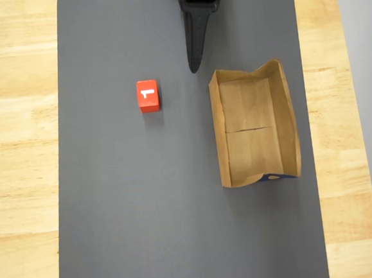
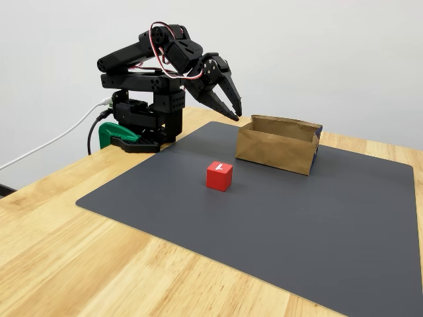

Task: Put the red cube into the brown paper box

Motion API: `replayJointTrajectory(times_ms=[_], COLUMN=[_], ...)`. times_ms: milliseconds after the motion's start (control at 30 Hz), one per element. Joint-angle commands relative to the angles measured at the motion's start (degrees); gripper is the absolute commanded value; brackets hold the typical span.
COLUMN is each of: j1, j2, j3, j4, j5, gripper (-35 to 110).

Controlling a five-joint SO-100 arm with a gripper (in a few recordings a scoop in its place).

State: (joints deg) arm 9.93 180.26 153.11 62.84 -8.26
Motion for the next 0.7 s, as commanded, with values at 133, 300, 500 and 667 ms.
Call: replayJointTrajectory(times_ms=[133, 300, 500, 667], j1=[0.6, 1.1, 3.3, 5.7], j2=[-0.2, -0.2, -1.3, -7.0], j3=[0.0, 0.0, -0.5, -4.7], j4=[0.4, 0.4, 0.8, 1.1], j5=[-0.5, 0.3, -0.6, -4.1], gripper=[0, 2, 10, 15])
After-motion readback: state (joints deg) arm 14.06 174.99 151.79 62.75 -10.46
